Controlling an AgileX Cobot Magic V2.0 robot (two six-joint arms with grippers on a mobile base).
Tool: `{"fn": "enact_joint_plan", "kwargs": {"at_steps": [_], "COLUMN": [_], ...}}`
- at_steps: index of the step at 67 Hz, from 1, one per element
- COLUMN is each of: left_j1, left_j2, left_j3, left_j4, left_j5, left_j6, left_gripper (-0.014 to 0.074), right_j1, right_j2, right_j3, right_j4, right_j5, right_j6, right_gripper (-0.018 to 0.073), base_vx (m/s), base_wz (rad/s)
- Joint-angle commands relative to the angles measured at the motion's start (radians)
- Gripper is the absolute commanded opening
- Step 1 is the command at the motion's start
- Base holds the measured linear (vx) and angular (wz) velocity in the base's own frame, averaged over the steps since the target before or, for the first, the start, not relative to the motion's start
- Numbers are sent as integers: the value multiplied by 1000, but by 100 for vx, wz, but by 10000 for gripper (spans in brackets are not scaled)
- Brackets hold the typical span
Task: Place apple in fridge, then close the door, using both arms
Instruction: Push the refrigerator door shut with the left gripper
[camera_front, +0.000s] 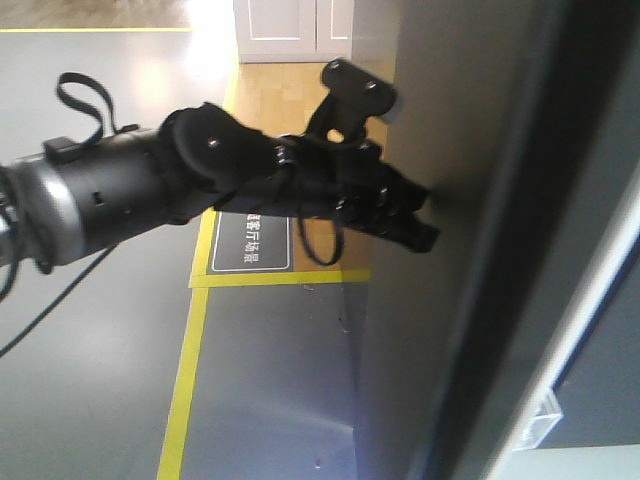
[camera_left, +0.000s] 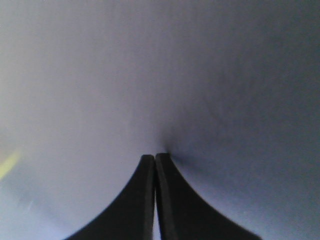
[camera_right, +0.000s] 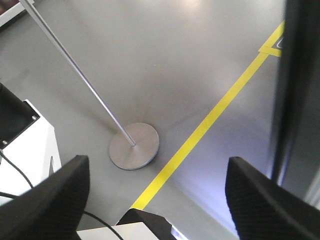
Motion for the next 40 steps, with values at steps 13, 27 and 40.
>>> {"fn": "enact_joint_plan", "kwargs": {"at_steps": [13, 27, 40], "left_j1": [-26, -26, -26], "left_j2": [47, 52, 20], "left_j3": [-176, -200, -198], "left_j4": [-123, -121, -102], "left_j5": [-21, -16, 34], "left_j6": [59, 59, 58], "left_gripper": [-6, -6, -6], "right_j1": [-3, -3, -3], "right_j2": [12, 12, 12], "right_j3": [-25, -25, -25], "right_j4": [36, 36, 36], "right_j5": [-48, -48, -48], "right_j6": [-6, -6, -6], "right_gripper": [538, 538, 538], "base_vx": [0, 0, 0], "base_wz": [0, 0, 0]}}
